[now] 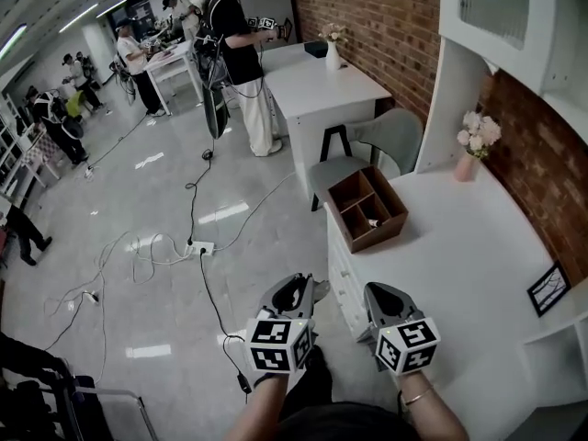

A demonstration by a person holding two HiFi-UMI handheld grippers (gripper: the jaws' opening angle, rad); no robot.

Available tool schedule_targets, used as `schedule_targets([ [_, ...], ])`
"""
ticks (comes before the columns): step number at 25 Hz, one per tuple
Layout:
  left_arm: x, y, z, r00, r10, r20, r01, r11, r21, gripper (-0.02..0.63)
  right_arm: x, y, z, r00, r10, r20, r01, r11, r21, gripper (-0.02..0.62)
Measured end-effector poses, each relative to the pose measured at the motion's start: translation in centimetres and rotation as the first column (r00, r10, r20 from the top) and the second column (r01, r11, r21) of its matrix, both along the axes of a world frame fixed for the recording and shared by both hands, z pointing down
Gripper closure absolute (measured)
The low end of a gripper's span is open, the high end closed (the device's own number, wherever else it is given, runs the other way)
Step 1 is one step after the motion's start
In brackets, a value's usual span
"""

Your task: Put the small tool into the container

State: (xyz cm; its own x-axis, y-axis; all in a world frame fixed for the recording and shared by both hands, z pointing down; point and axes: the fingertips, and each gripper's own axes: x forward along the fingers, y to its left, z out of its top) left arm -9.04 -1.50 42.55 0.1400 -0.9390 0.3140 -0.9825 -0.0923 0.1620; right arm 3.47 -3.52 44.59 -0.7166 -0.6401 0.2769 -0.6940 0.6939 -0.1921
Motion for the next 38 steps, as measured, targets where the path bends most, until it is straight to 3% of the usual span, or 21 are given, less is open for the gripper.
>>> schedule_targets([
  [14, -6.2, -12.7, -0.5, 0.992, 0.127, -0.013, -0.126, 0.992, 0.013, 0.534, -4.8, -10.1, -1.1, 0.985, 0.170, -0.010, -0.169, 0.985, 0.030, 0.591],
  [24, -6.5, -18.0, -1.3, 0.978, 0.207, -0.012, -0.207, 0.978, 0.035, 0.534, -3.9, -13.0, -1.3, 0.959, 0.285, -0.011, -0.285, 0.958, 0.021, 0.591],
  [38, -4.0, -26.1, -3.8, 0.962, 0.272, 0.024, -0.274, 0.959, 0.078, 0.534, -1.7, -18.0, -2.2, 0.940, 0.340, 0.012, -0.340, 0.939, 0.045, 0.591],
])
